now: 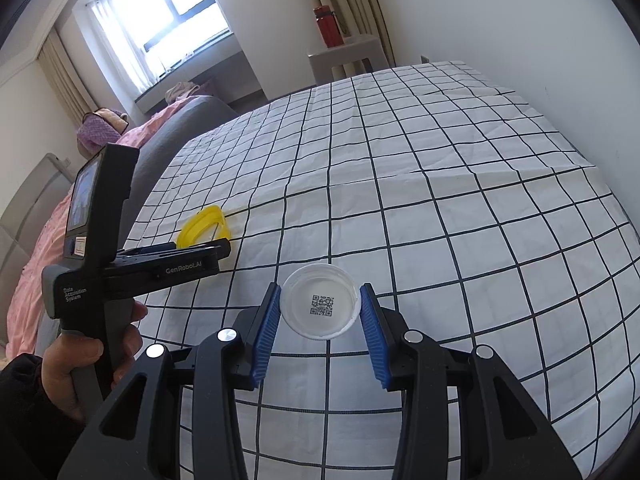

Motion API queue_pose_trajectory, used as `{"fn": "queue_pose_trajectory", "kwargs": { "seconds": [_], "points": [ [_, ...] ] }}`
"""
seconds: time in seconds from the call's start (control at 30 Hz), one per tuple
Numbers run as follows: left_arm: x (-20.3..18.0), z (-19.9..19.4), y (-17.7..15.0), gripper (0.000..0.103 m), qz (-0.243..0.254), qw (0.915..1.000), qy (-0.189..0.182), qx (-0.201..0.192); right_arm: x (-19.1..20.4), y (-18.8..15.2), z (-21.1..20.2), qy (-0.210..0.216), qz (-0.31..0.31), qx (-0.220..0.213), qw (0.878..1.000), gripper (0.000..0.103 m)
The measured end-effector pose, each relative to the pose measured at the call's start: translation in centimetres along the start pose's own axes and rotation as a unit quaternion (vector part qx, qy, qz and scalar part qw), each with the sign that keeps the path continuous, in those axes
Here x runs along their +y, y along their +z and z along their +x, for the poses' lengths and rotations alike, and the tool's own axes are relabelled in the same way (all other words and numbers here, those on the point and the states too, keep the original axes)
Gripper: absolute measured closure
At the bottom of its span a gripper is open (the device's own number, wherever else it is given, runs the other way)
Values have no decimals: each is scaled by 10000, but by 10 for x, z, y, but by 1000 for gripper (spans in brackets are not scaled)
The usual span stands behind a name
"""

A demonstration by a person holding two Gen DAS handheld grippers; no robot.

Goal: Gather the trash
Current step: 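Grasp the yellow plastic ring with the left tool while the right tool holds the cap, then carry the yellow ring and white cap over the grey basket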

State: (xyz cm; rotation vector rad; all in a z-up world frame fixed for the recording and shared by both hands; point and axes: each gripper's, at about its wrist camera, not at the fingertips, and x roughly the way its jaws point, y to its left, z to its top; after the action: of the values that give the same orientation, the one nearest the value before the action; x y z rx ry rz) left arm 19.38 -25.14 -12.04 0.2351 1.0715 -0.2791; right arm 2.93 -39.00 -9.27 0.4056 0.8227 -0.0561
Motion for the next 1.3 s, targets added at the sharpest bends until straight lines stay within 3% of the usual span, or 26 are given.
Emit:
{"fn": "queue_pose_trajectory", "kwargs": {
  "seconds": [0.37, 0.6, 1.0, 1.3],
  "points": [
    [0, 14, 12, 25, -127, 9999, 70, -56, -2, -1, -2, 80, 48, -12, 10000, 63],
    [-2, 6, 4, 29, -58, 9999, 5, -140, -1, -3, -3, 66, 35, -1, 10000, 63],
    [26, -55, -35, 29, -26, 9989, -42, -472, 15, -4, -6, 18, -148, 2, 9999, 63],
    [75, -107, -72, 29, -246, 9965, -63, -801, 64, -12, -14, 128, -507, 49, 9986, 63]
  ]
}}
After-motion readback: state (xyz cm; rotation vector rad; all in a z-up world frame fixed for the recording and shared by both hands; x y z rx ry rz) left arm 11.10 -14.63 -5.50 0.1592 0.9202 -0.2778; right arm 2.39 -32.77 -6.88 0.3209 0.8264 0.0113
